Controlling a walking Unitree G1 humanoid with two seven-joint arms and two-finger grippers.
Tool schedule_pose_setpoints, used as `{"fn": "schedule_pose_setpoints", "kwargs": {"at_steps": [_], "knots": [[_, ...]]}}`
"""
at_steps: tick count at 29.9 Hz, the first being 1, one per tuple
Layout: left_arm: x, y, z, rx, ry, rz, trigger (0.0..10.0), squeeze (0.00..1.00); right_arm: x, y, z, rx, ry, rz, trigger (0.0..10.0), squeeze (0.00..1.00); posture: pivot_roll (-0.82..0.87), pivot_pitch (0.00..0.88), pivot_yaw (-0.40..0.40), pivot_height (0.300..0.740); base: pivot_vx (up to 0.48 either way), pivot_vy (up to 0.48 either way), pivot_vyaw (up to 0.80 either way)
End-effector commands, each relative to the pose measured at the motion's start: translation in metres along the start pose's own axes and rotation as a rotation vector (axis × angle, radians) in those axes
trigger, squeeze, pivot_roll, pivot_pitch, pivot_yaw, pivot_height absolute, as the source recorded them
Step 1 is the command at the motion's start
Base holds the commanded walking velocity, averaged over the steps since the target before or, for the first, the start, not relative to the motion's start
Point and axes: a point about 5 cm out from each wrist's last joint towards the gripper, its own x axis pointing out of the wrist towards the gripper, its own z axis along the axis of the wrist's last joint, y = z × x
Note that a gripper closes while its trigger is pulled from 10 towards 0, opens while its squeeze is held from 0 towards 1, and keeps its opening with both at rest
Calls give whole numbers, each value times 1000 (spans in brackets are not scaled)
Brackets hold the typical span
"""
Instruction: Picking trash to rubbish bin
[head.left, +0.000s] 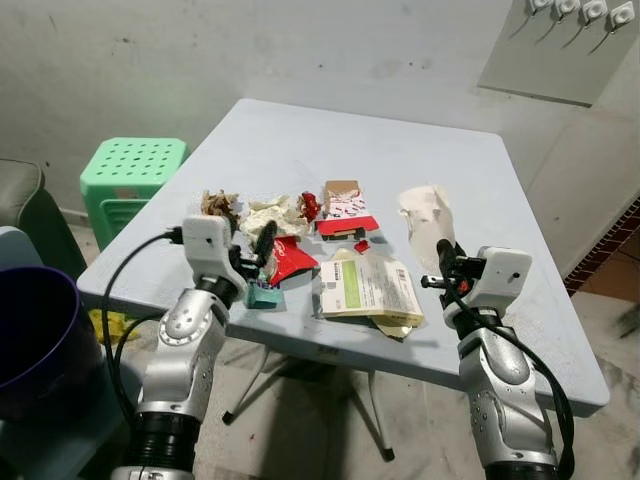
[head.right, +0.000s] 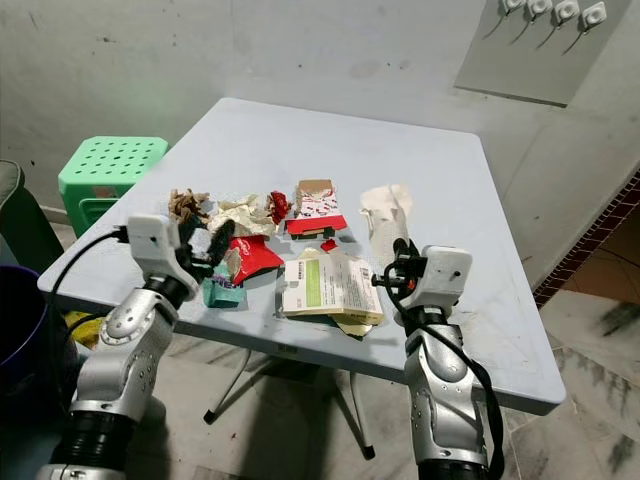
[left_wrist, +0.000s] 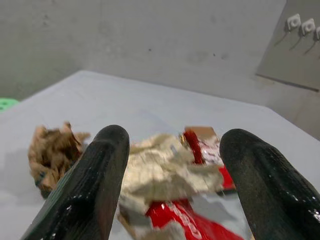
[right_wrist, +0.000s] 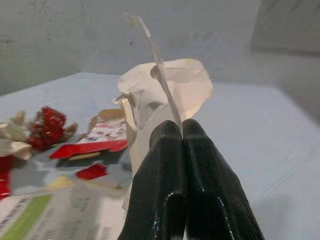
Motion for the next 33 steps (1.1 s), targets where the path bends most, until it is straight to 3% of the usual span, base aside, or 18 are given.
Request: {"fn": "schedule_pose_setpoints", "kwargs": {"at_steps": [1,11,33], "knots": [[5,3,1,14,2,11,10000,0,1,-8,7,-34,-24,-64,10000,0,-28,0,-43,740,0,0,0],[10,9,8,96,-33,-22,10000,0,0,-7,10,-146,-23,-45,10000,0,-29,0,-49,740,0,0,160],[18,10,7,91,-43,-23,10000,0,-2,-4,9,-124,-32,-20,10000,0,-37,0,-41,740,0,0,800]]}}
